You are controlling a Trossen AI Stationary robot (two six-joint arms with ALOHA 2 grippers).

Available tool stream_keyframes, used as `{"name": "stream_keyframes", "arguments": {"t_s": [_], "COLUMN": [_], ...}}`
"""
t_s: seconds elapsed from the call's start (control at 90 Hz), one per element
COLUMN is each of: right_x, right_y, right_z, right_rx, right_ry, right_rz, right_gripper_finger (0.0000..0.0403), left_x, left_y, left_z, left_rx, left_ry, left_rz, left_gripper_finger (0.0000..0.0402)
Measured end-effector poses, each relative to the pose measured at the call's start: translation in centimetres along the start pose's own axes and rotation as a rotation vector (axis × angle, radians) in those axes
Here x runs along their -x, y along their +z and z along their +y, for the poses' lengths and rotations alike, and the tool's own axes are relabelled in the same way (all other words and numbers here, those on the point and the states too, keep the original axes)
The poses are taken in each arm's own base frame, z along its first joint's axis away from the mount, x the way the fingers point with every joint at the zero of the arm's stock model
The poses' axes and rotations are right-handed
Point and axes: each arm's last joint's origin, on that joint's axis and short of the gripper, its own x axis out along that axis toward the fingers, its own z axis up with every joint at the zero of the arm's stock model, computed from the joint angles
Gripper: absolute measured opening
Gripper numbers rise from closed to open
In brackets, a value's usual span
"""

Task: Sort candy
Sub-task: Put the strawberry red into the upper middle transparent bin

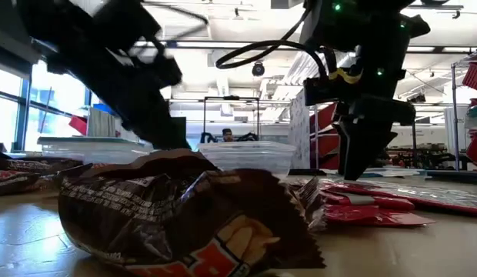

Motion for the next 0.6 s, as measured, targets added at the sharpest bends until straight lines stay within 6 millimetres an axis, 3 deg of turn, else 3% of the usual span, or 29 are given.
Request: {"name": "stream_keyframes", "arguments": {"t_s": [0.267,0.6], "right_x": [0.0,0.0], "right_y": [0.0,0.1], "right_z": [0.0,0.0], "right_rx": [0.005,0.019], "right_ry": [0.009,-0.003], "right_rz": [0.001,-0.01], "right_gripper_finger": [0.0197,0.0197], "left_x": [-3.6,-3.9], "left_y": [-1.8,-2.0], "left_z": [0.8,1.0], "left_rx": [-0.019,-0.018], "left_ry": [-0.116,-0.117], "left_rz": [0.068,0.079], "left_gripper_finger": [0.0183,0.0183]}}
